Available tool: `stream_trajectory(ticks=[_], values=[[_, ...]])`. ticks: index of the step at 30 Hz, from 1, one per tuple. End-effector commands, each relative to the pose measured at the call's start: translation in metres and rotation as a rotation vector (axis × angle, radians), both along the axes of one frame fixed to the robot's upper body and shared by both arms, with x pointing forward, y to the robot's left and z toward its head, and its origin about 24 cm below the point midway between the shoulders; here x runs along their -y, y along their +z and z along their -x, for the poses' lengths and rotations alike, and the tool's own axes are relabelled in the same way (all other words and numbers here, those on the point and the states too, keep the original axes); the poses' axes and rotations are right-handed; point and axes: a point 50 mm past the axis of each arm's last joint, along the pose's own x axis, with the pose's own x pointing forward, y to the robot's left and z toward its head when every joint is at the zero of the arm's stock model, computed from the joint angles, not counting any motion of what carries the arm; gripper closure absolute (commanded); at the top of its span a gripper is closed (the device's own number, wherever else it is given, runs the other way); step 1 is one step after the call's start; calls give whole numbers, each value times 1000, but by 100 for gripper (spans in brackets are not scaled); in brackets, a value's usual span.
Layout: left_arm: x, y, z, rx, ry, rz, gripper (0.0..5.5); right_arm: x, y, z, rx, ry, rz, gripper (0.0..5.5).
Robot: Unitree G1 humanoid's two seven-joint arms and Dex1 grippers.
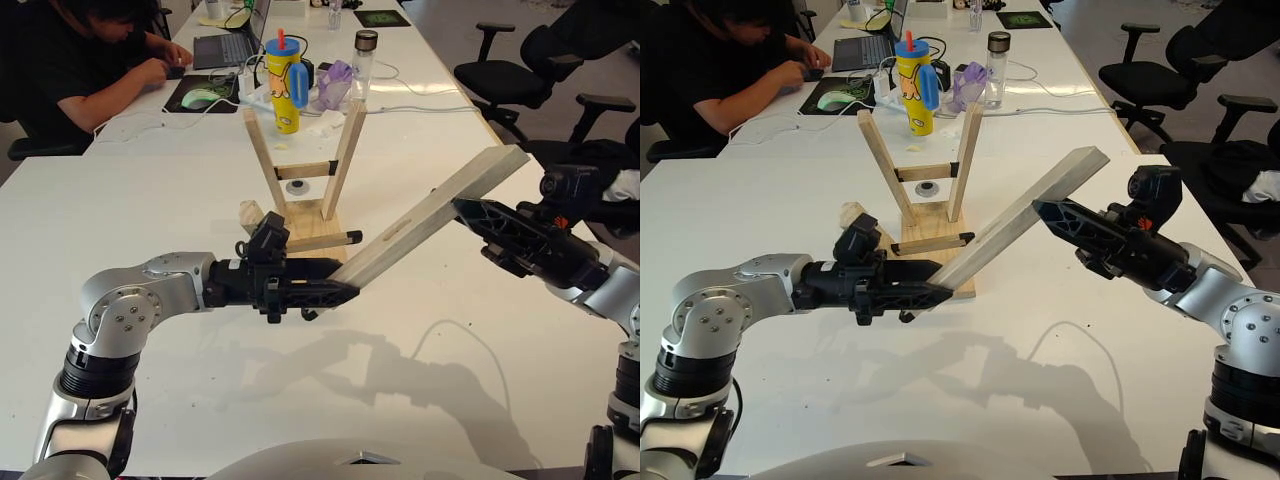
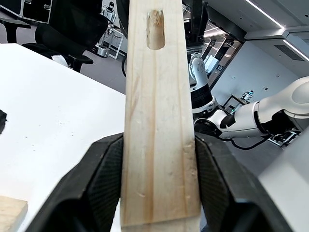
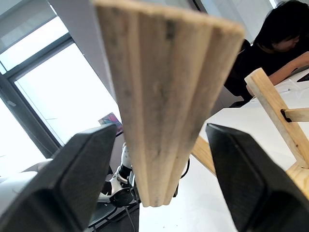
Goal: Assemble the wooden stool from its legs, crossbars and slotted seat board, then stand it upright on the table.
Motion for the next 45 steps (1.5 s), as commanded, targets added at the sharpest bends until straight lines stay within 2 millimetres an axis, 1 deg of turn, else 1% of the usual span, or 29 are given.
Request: stream_trajectory(ticks=[1, 5, 7, 8, 9, 11, 12, 13, 15, 16, 17, 19, 21, 24, 25, 26, 28, 31, 34, 37, 41, 45], values=[[-3, -2, 3, -10, -6, -11, 343, -3, 3, -1, 21, 17, 4, 285], [-3, -5, 3, 58, 10, -69, 343, -2, 1, -1, 5, 25, 1, 342], [-3, -6, 2, 91, 30, -76, 343, -1, 0, -2, 4, 17, 2, 342], [-3, -7, 0, 76, 48, -68, 343, -1, 0, -2, 4, 15, 3, 342], [-5, -8, -2, 58, 56, -62, 307, -1, -2, -2, 2, 15, 11, 342], [-8, -10, -2, 26, 71, -54, 276, 1, -8, -1, -8, 6, 60, 342], [-10, -11, -4, 25, 103, -58, 272, 5, -13, -4, -13, -29, 109, 342], [-11, -13, -3, 33, 111, -77, 249, 10, -18, -7, -26, -57, 137, 342], [-11, -20, 0, 31, 111, -131, 223, 23, -29, -13, -34, -132, 230, 343], [-12, -24, 3, 19, 100, -147, 219, 29, -33, -15, -27, -149, 268, 343], [-12, -28, 5, 16, 104, -161, 219, 33, -31, -19, -12, -169, 280, 343], [-10, -39, 6, 40, 118, -226, 219, 40, -23, -28, 44, -203, 279, 343], [-4, -51, 1, 123, 169, -310, 219, 43, -16, -35, 115, -225, 313, 343], [9, -68, -12, 314, 261, -447, 219, 43, -9, -44, 193, -228, 328, 343], [12, -73, -14, 377, 267, -498, 219, 43, -8, -46, 208, -230, 333, 343], [17, -80, -14, 458, 242, -551, 219, 43, -10, -49, 218, -232, 360, 343], [26, -92, -15, 564, 202, -619, 219, 45, -13, -53, 226, -231, 415, 343], [29, -103, -21, 669, 208, -700, 219, 46, -15, -56, 237, -223, 442, 343], [20, -115, -27, 730, 211, -808, 219, 45, -16, -58, 248, -212, 449, 343], [4, -129, -22, 700, 144, -911, 219, 44, -16, -59, 252, -210, 447, 343], [-22, -142, -8, 602, 39, -1042, 219, 38, -11, -61, 282, -197, 421, 343], [-53, -160, 17, 471, -126, -1187, 219, 20, -9, -58, 329, -140, 385, 343]])
